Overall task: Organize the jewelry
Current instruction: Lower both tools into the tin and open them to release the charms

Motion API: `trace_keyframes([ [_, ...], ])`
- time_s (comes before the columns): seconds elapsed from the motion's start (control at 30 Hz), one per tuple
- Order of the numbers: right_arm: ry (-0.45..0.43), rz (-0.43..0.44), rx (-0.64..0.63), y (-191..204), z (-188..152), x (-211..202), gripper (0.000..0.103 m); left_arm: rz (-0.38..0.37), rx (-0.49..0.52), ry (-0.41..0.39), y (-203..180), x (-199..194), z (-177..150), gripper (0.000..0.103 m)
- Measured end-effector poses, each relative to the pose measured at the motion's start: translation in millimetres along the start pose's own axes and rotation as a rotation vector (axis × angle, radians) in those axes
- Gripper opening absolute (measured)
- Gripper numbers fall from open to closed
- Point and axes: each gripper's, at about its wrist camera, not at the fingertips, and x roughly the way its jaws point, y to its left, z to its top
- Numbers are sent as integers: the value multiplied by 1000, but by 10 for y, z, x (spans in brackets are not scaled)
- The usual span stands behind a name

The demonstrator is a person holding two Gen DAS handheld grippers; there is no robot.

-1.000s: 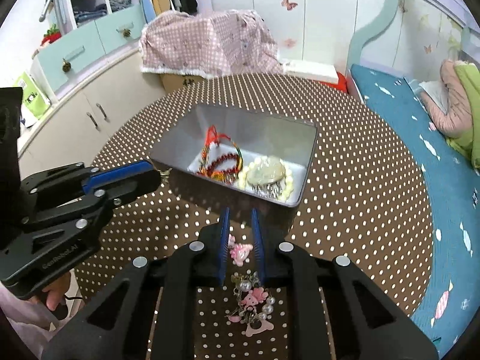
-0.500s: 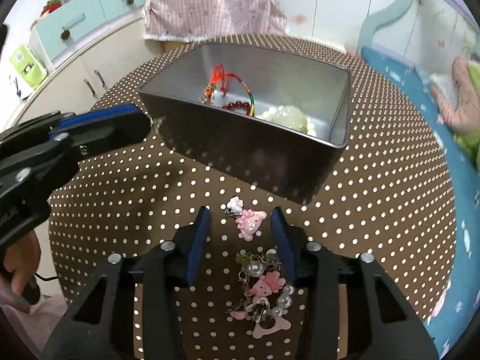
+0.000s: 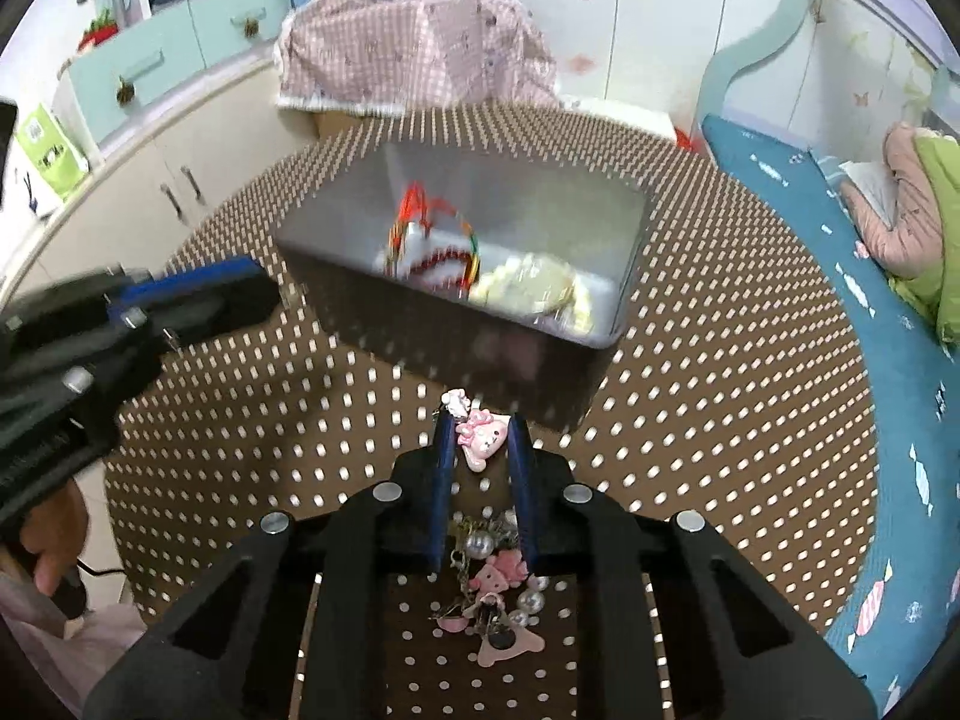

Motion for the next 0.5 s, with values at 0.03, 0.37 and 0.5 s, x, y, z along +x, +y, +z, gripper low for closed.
trace_keyframes([
  [0.03, -21, 3, 3, -6, 32, -76, 17, -2, 4, -8, -6, -9, 29, 11],
  [0.37, -158, 3, 8, -191, 357, -380, 17, -23, 44, -64, -82, 24, 332, 11],
  [0.5, -161, 4, 9, -217, 441, -317, 17, -17, 49, -68, -91, 85, 432, 12],
])
